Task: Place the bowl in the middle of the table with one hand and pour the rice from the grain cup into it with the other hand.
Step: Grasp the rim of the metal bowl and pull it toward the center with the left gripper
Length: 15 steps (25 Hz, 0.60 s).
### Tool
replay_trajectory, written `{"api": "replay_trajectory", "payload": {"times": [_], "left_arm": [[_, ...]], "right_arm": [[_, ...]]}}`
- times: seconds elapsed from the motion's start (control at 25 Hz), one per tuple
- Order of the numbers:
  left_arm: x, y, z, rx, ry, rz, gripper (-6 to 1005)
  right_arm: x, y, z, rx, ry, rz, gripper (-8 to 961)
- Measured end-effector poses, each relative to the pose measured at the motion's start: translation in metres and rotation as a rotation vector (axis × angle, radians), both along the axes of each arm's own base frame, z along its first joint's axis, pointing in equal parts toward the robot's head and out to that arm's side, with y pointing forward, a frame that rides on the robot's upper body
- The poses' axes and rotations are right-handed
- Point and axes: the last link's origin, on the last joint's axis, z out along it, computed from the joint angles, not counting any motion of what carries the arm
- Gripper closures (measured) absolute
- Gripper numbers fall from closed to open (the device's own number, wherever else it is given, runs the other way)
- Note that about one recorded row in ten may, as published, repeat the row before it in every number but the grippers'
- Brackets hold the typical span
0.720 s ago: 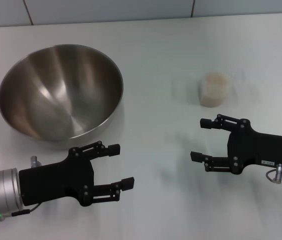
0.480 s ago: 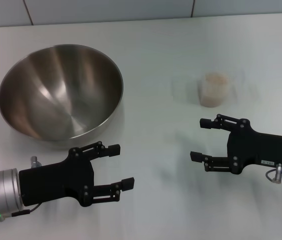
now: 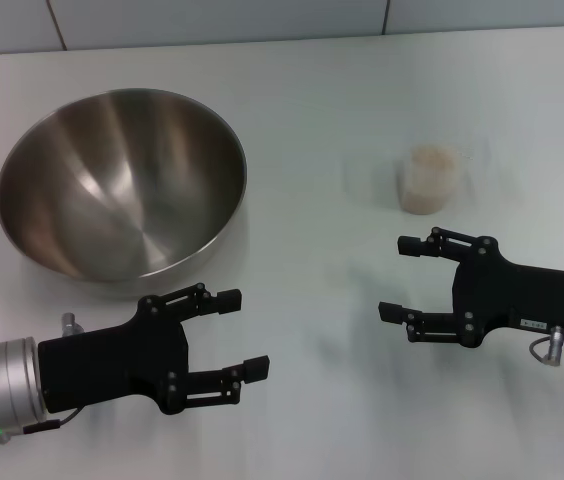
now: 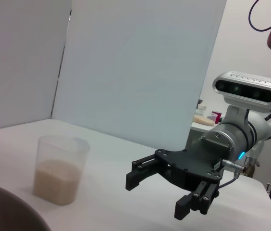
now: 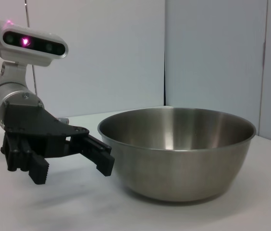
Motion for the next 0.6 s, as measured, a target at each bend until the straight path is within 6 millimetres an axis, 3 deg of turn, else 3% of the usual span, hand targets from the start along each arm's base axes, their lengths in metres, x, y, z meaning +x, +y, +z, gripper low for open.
{"api": "replay_trajectory", "payload": {"times": [0.4, 0.6], "left_arm": [[0.006, 0.001, 0.004, 0.008, -0.044, -0.009, 183], [0.020, 0.015, 0.023, 0.073, -0.153, -0.003, 188]], "right_arm": [[0.001, 0.000, 0.000, 0.001, -0.006, -0.003, 121], [0.001, 0.001, 0.000, 0.003, -0.006, -0.003, 121]]}}
